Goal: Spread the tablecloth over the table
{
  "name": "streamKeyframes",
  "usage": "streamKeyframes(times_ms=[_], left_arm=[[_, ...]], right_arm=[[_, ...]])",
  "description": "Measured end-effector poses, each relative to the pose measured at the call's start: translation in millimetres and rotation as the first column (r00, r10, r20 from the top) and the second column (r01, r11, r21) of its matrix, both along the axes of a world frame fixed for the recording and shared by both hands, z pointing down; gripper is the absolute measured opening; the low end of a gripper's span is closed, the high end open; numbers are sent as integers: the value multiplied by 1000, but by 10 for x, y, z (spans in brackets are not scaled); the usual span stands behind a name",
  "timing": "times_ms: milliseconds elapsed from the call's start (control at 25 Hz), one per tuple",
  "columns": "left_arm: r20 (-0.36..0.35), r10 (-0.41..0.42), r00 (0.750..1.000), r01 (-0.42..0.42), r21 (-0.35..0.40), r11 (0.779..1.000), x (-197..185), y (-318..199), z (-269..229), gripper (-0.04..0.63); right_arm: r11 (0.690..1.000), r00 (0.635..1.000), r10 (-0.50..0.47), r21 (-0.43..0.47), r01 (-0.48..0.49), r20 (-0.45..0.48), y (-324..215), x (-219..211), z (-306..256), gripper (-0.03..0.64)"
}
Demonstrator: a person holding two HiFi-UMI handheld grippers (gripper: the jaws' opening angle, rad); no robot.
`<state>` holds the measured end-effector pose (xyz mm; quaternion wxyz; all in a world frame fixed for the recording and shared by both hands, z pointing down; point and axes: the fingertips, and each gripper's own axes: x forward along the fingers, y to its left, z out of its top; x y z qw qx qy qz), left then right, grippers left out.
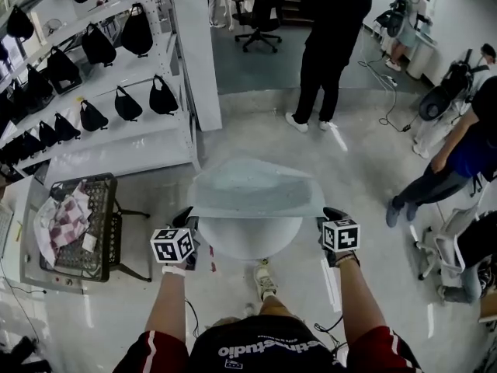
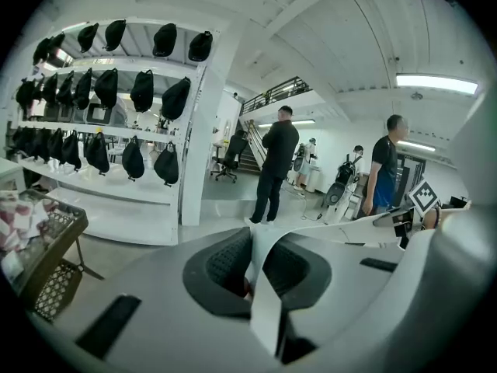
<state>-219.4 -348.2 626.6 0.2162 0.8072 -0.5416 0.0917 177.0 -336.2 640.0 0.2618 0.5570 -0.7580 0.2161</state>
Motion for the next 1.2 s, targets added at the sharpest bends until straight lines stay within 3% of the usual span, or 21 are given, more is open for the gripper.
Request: streamKeyframes(times_ms=[360, 680, 840, 1000, 1200], left_arm=[[24, 32, 999, -30, -86, 996, 33, 351, 327, 52], [52, 107, 993, -96, -172, 980, -34, 684, 515, 106], [51, 110, 993, -100, -165, 981, -67, 887, 451, 106], [-4, 64, 998, -64, -125, 990, -223, 1085, 317, 106], [-21, 34, 999, -36, -83, 996, -377, 1116, 197, 106]], right_arm=[[997, 999, 22, -67, -24, -27, 544, 94, 248, 117], [994, 999, 53, -98, -53, -7, 672, 76, 413, 58], [992, 998, 62, -112, -62, -4, 683, 97, 439, 60], [990, 999, 53, -133, -54, -8, 739, 39, 520, 69], [979, 996, -50, -202, 36, -67, 938, -178, 748, 127]])
